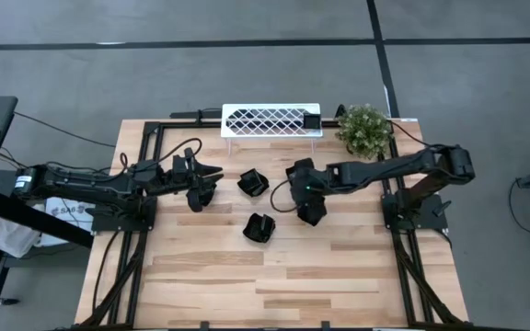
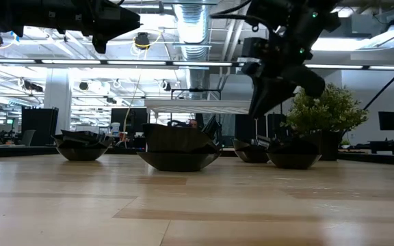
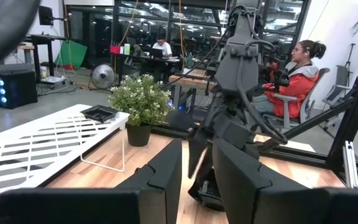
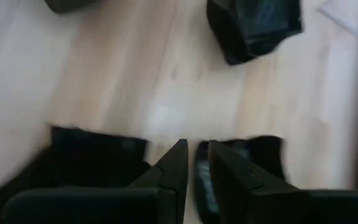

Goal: Pick & Place Mini shaped plates
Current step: Stack the black square plate on top of the black square plate on the shelf

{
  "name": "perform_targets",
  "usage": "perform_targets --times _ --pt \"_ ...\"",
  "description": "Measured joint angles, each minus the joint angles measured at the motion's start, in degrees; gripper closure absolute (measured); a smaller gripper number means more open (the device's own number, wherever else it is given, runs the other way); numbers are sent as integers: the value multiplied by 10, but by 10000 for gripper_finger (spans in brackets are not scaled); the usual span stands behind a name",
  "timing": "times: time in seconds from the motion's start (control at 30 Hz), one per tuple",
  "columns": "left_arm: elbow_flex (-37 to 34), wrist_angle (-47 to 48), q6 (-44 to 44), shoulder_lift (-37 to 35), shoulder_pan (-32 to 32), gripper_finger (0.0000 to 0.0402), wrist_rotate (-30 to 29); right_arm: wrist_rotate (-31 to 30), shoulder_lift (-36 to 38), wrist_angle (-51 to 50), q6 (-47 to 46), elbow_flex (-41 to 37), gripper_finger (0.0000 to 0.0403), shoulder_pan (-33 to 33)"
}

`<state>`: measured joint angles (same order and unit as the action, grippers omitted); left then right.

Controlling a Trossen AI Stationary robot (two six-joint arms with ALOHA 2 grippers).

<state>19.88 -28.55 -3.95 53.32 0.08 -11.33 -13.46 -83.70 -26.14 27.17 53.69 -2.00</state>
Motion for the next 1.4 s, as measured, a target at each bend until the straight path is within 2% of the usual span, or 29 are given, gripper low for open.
perform_targets --times 0.1,0.23,0.67,0.83,1.17,1.4 --pt "0 -1 0 0 0 309 0 -45 11 -2 -35 0 344 2" --pt "0 -2 0 0 0 309 0 -43 14 -6 -121 0 344 5" --pt "0 -4 2 0 0 309 0 74 2 -32 -58 0 333 -4" --pt "0 -5 6 0 0 309 0 123 0 -36 -81 0 320 -22" --pt "0 -7 7 0 0 309 0 153 -11 -30 -68 -2 283 -34" --pt "0 -7 7 0 0 309 2 156 -29 -13 -60 -1 281 -35"
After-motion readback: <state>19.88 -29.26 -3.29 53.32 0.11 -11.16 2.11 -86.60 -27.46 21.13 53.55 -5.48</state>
